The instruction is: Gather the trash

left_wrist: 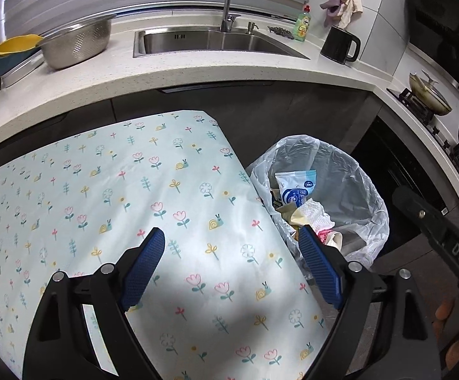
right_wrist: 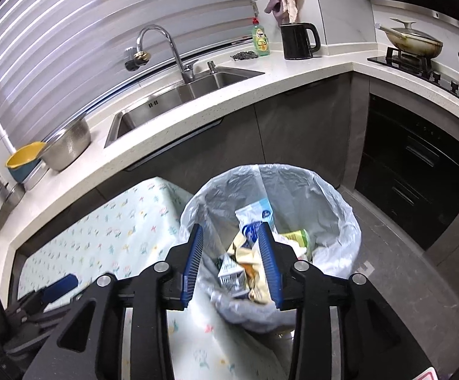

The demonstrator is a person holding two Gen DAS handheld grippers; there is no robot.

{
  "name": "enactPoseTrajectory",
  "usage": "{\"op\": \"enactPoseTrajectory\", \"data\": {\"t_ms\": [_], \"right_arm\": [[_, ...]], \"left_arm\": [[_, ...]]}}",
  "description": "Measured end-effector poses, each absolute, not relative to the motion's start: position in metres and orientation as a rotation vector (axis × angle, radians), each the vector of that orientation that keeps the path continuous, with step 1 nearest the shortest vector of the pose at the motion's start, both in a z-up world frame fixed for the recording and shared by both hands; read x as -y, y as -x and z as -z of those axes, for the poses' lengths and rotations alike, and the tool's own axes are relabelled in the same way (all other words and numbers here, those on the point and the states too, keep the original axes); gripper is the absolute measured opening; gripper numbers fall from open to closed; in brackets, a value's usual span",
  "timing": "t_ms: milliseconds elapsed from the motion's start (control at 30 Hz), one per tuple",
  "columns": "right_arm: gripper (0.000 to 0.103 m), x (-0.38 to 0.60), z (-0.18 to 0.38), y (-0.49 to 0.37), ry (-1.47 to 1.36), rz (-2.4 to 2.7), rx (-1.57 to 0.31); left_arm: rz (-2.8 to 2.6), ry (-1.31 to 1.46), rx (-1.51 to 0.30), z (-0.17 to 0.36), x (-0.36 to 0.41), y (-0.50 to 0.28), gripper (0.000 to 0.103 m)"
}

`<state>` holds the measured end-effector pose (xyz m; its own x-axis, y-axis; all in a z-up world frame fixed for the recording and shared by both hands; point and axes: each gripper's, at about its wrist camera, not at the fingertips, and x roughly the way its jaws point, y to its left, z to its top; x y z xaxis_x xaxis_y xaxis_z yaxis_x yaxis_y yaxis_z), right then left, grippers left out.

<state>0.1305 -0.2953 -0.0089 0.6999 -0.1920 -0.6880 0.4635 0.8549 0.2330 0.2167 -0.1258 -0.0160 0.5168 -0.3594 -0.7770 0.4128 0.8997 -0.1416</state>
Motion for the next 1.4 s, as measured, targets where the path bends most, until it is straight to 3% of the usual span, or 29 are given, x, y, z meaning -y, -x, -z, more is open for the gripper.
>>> {"op": "enactPoseTrajectory", "data": {"t_ms": [67,133,333,500,533,800,900,1400], "right_arm": [[0.042,0.289,0.006,-0.123,-0.398,0.368,-0.717],[0.047,0.284,0.004,-0.116,-0.385,0.363,-0.723],[0.071,0.272,-0.006,-0.092,-0.376,0.342,-0.735],[0.079,0.257,-0.011,-0.076,-0.317,0.342,-0.746],[0.085,0.255,-0.011,-0.073,-0.308,0.341,-0.748],[0.088,0.244,-0.014,-0.056,-0.247,0.337,-0.757],[0.096,0.243,-0.015,-0.052,-0.229,0.348,-0.759],[0.096,0.246,-0.008,-0.043,-0.243,0.355,-0.774]], "left_arm": [[0.456,-0.062,-0.91,0.012,0.122,-0.21,0.082],[0.446,-0.061,-0.905,0.007,0.118,-0.203,0.091],[0.421,-0.061,-0.895,-0.002,0.107,-0.185,0.094],[0.405,-0.046,-0.902,-0.003,0.098,-0.174,0.094],[0.401,-0.051,-0.903,-0.003,0.096,-0.171,0.094],[0.371,-0.084,-0.878,-0.004,0.091,-0.152,0.094],[0.367,-0.09,-0.875,-0.004,0.091,-0.146,0.094],[0.347,-0.113,-0.869,-0.002,0.096,-0.13,0.094]]}}
